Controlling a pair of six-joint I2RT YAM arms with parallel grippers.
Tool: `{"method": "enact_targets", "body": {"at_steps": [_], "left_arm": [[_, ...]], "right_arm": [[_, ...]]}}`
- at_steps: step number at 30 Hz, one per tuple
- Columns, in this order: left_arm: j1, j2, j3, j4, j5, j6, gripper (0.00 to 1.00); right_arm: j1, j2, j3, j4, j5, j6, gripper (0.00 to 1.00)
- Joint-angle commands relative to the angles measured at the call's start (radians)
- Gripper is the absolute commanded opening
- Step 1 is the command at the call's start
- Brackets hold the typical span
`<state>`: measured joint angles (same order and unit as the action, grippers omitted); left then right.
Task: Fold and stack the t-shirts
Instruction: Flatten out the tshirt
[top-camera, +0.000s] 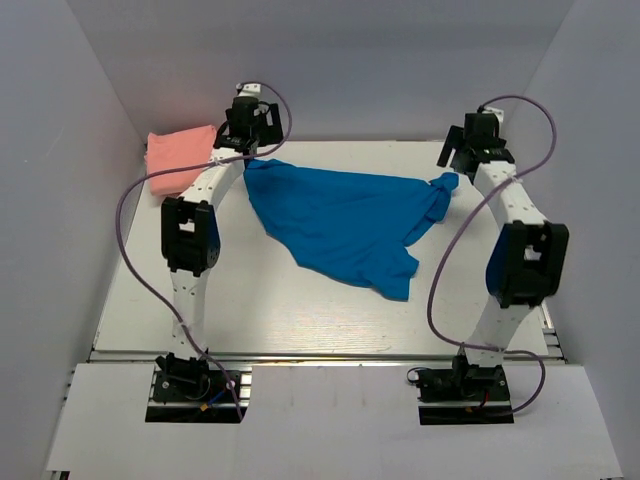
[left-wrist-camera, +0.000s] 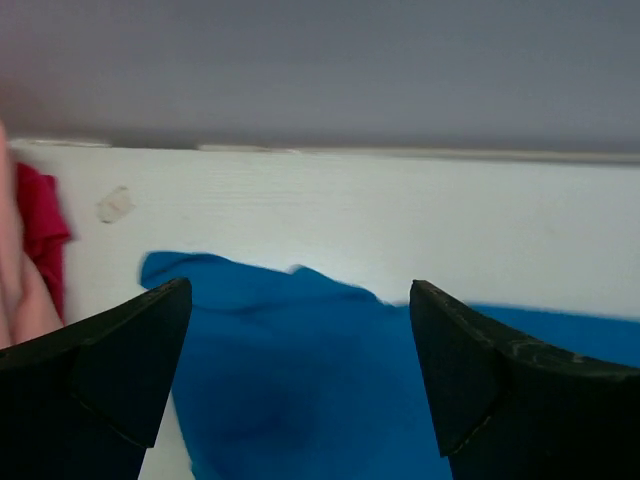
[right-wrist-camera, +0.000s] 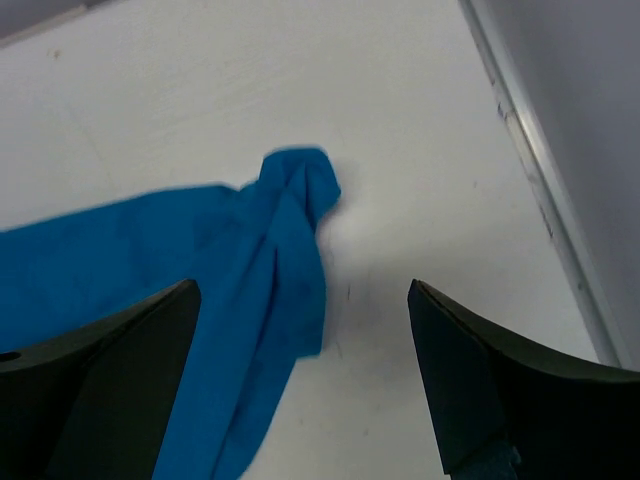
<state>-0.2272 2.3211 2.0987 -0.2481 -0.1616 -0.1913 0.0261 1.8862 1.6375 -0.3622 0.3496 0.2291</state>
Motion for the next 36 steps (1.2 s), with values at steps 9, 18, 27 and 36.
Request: {"method": "enact_targets", "body": {"at_steps": [9,18,27,36], "left_arm": [[-0.331,-0.359,-0.609,0.035,0.342,-0.085,1.00],[-0.489,-0.486,-0.848,0.104,0.332,-0.090,1.00],[-0.600,-0.514,-0.842,0.020,0.217,-0.051,1.00],[-0.474,-0.641,-0.890,-0.160,-0.204,-0.192,1.00]], "right_arm": [[0.029,-0.395,-0.545,0.023,-0.428,0.107,0.90],[0.094,-0.685,-0.841,0.040,-0.413,0.151,0.90],[0.123,-0.772,-0.906,-0.041,-0.434,0.153,0.90],[0.273,-0.754,-1.004,-0.078,-0.471,0.236,0.89]]}}
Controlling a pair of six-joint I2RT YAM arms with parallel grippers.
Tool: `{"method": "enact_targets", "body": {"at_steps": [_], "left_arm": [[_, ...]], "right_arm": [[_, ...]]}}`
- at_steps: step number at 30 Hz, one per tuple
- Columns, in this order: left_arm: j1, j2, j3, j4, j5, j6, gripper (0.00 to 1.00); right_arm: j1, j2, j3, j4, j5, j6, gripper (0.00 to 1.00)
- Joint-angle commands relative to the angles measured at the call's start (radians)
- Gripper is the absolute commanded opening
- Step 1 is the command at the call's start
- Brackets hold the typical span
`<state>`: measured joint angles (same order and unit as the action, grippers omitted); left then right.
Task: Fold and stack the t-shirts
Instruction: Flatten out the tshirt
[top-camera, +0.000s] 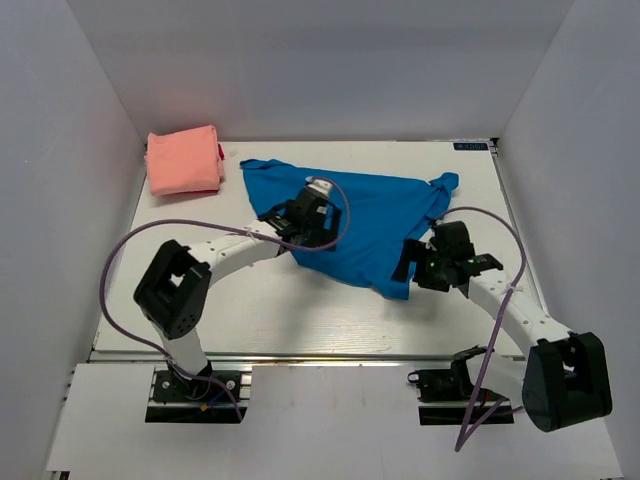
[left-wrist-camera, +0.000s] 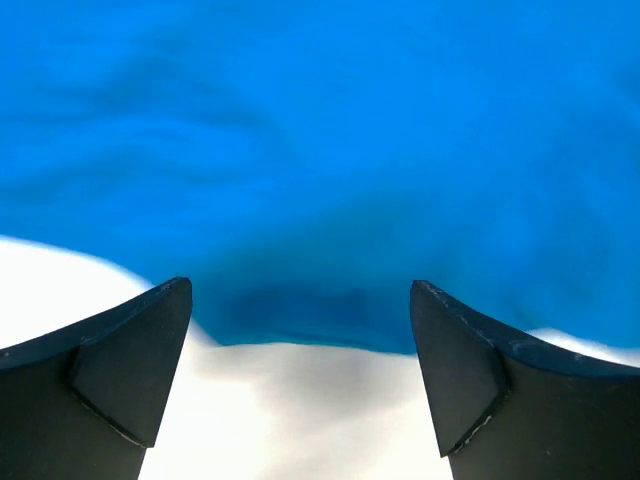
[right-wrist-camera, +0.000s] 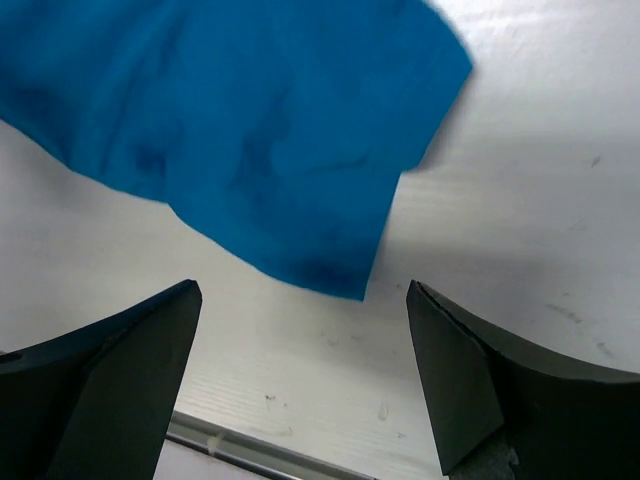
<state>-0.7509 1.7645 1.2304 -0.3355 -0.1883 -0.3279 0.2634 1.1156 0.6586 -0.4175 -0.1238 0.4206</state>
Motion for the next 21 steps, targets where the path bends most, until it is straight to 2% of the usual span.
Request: {"method": "enact_targets", "body": {"at_steps": [1,5,9,11,14,17,21], "left_arm": [[0.071,-0.105,-0.043,-0.073,-0.192,-0.069,1.00],[0.221,-0.096,-0.065,-0.050,-0.195,-0.080,1.00],[0.333,-0.030,-0.014,-0.030,-0.166,-0.092,1.00],[0.379,0.002,0.015,-0.030,-0.155,-0.092,1.00],[0.442,0.068,0.052,-0.039,-0.134,-0.092,1.00],[0.493,0.119,0.061,0.015,-0.033,-0.092,1.00],[0.541,0.205,0.132,0.067,0.035,-0.092,1.00]], "right_arm": [[0.058,0.026,-0.043,-0.005,0.010,0.053,0.89],[0.111,0.093,-0.056,0.037,0.036,0.105,0.89],[0.132,0.141,-0.062,0.078,0.165,0.167,0.89],[0.137,0.176,-0.054,0.088,0.182,0.191,0.89],[0.143,0.233,-0.063,0.118,0.187,0.225,0.88],[0.148,0.268,-0.074,0.161,0.174,0.247,0.86],[0.152,0.283,-0.065,0.198,0.135,0.250,0.78]]}}
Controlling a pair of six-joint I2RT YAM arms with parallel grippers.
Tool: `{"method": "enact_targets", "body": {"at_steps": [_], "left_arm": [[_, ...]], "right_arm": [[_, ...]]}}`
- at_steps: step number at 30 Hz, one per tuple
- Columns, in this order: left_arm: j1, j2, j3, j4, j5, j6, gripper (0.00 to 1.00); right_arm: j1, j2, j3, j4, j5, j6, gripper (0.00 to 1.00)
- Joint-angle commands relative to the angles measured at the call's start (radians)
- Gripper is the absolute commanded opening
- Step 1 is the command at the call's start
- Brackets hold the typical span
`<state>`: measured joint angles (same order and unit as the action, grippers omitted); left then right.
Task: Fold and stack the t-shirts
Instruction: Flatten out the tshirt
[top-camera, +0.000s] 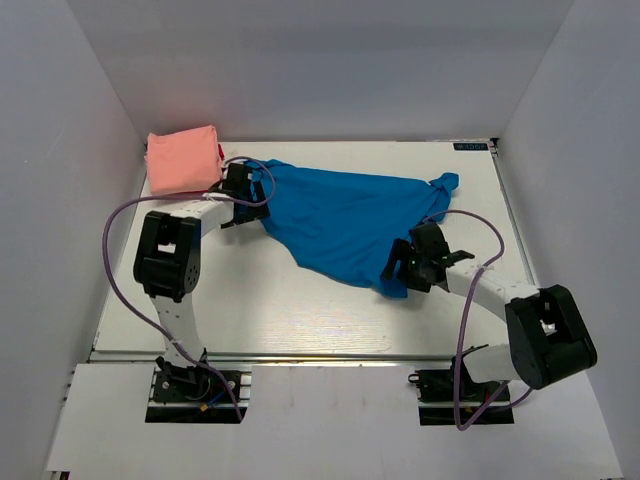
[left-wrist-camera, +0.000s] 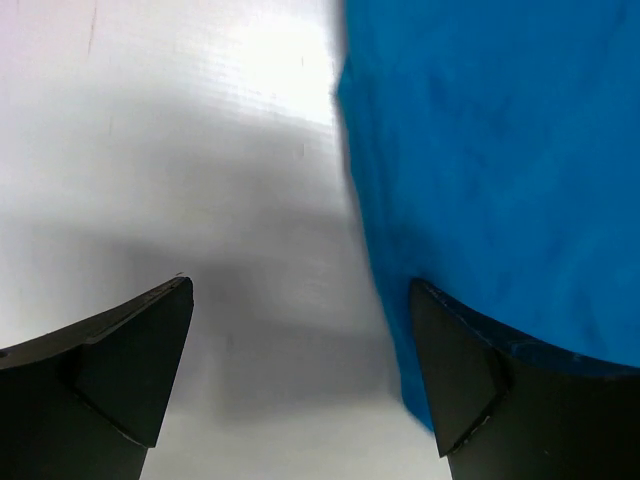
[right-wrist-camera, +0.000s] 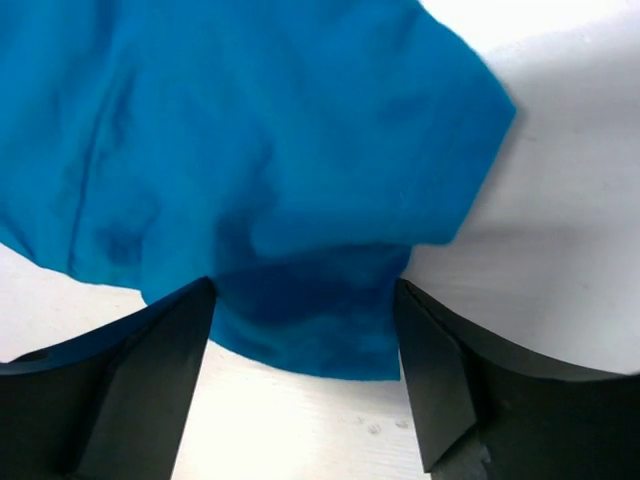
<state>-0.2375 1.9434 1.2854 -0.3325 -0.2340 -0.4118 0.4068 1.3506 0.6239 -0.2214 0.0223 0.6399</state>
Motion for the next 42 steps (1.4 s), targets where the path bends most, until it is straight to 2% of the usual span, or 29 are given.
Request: {"method": "enact_targets", "body": {"at_steps": [1,2,3,4,8,11,12,13,14,15,17,19,20,24,27,31,32,34,41,42], "left_arm": [[0.038,0.044,0.092,0.075,0.093,0.005,0.98],[0.038,0.064,0.126,0.075,0.102,0.005,0.98],[0.047,0.099,0.141,0.075,0.134,0.020,0.95],[0.047,0.110,0.150,0.075,0.150,0.034,0.90],[0.047,0.129,0.109,0.167,0.257,0.068,0.85],[0.047,0.140,0.075,0.233,0.338,0.068,0.75],[0.047,0.149,0.075,0.242,0.352,0.068,0.70],[0.038,0.149,0.075,0.242,0.367,0.077,0.50],[0.038,0.160,0.065,0.259,0.402,0.077,0.35],[0.038,0.160,0.077,0.259,0.419,0.077,0.00],[0.038,0.169,0.091,0.202,0.420,0.077,0.00],[0.038,0.096,0.077,0.191,0.411,0.077,0.00],[0.038,0.057,0.059,0.191,0.397,0.077,0.00],[0.029,-0.193,-0.052,0.201,0.363,0.077,0.00],[0.020,-0.368,-0.061,0.173,0.335,0.077,0.00],[0.032,-0.532,-0.024,0.139,0.354,0.067,0.00],[0.032,-0.563,-0.008,0.139,0.354,0.067,0.00],[0.032,-0.645,0.023,0.130,0.299,0.057,0.00],[0.032,-0.753,0.240,0.040,0.272,0.077,0.00],[0.032,-0.764,0.265,0.026,0.263,0.077,0.00]], "right_arm": [[0.009,0.047,-0.032,0.008,-0.045,0.030,0.77],[0.010,0.042,-0.033,0.017,-0.050,0.033,0.74],[0.010,0.041,-0.032,0.025,-0.050,0.035,0.63],[0.010,0.039,-0.035,0.030,-0.054,0.034,0.60],[0.012,0.042,-0.042,0.076,-0.064,0.029,0.52],[0.010,0.051,-0.043,0.106,-0.076,0.027,0.31],[0.009,0.051,-0.043,0.116,-0.081,0.024,0.19],[0.006,0.056,-0.039,0.117,-0.078,0.024,0.10],[0.012,0.050,-0.038,0.117,-0.071,0.018,0.01],[0.012,0.045,-0.032,0.107,-0.061,0.018,0.00],[0.010,0.004,-0.021,0.099,-0.055,-0.005,0.00],[0.012,-0.039,-0.006,0.080,-0.048,-0.042,0.00],[0.012,-0.109,-0.001,0.079,-0.042,-0.049,0.00],[0.013,-0.279,0.031,0.067,-0.036,-0.114,0.00],[0.012,-0.401,0.110,0.010,0.005,-0.140,0.00],[0.009,-0.453,0.259,-0.105,0.102,-0.181,0.00],[0.007,-0.462,0.340,-0.127,0.120,-0.187,0.00],[0.006,-0.485,0.391,-0.156,0.213,-0.200,0.00],[0.007,-0.505,0.689,-0.196,0.309,-0.276,0.00],[0.007,-0.504,0.771,-0.209,0.311,-0.281,0.00]]}}
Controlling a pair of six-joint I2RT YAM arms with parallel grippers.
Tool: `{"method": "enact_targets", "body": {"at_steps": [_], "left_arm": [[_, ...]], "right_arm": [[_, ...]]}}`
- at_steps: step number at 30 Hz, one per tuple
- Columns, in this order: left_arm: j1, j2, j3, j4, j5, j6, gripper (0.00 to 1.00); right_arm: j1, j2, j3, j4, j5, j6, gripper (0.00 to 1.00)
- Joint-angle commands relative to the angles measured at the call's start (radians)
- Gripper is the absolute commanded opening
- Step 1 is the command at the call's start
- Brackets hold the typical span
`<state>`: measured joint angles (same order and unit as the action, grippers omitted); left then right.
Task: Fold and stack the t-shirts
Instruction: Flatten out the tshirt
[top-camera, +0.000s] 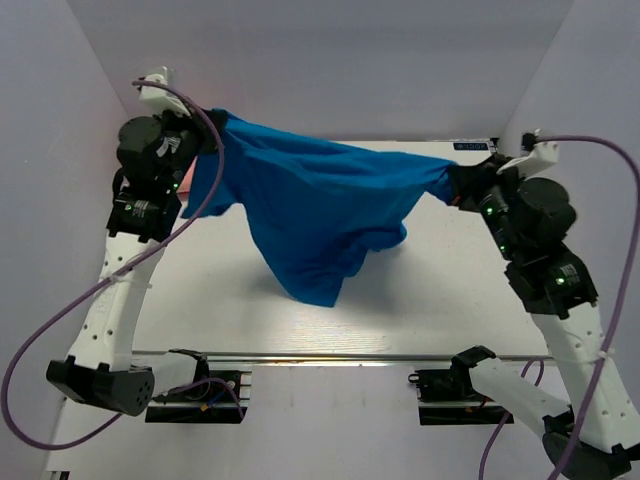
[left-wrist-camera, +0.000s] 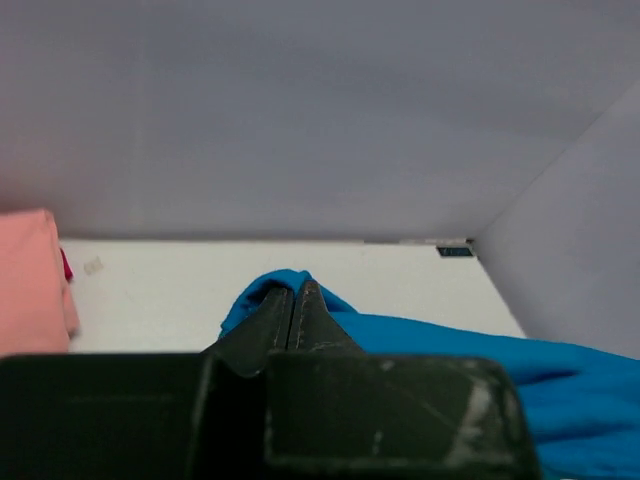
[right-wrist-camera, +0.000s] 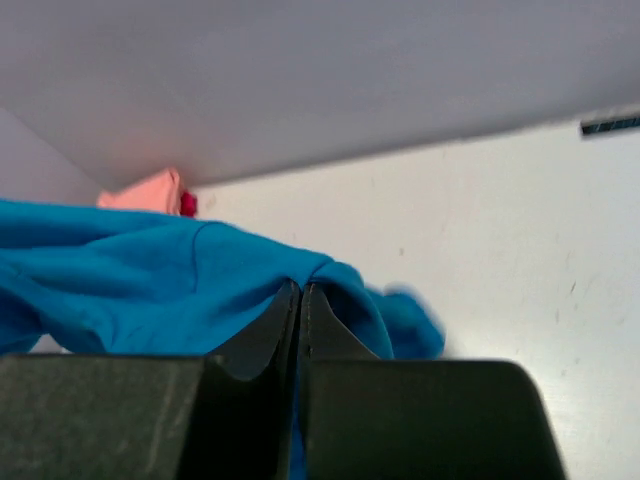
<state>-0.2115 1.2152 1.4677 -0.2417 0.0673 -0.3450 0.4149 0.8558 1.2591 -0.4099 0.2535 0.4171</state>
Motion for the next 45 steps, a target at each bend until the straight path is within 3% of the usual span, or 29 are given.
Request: {"method": "enact_targets", "body": {"at_steps": [1,10,16,22,24,29,36,45], "left_arm": [[0.006,-0.045,0.103,-0.074,-0.038,0.023,0.00],[0.006,-0.193,0.319,-0.129,-0.049,0.063,0.00],[0.006,-0.267,0.491,-0.189,-0.003,0.087,0.00],[0.015,-0.267,0.660,-0.209,0.006,0.112,0.00],[0.015,-0.278,0.606,-0.180,-0.004,0.101,0.00],[0.015,-0.198,0.577,-0.220,-0.024,0.087,0.00],[0.015,-0.229,0.476,-0.162,-0.066,0.107,0.00],[0.015,-0.218,0.439,-0.151,-0.084,0.107,0.00]], "right_arm": [[-0.002,-0.006,0.164,-0.029,0.079,-0.067,0.00],[0.001,0.017,0.607,-0.165,-0.039,-0.176,0.00],[-0.001,-0.024,0.758,-0.193,-0.209,-0.205,0.00],[-0.005,-0.112,0.740,-0.104,-0.209,-0.218,0.00],[-0.007,-0.088,0.671,-0.101,-0.238,-0.218,0.00],[-0.002,0.071,0.704,-0.172,-0.175,-0.204,0.00],[-0.002,-0.004,0.530,-0.040,-0.094,-0.207,0.00],[-0.002,0.003,0.523,-0.040,-0.073,-0.216,0.00]]}}
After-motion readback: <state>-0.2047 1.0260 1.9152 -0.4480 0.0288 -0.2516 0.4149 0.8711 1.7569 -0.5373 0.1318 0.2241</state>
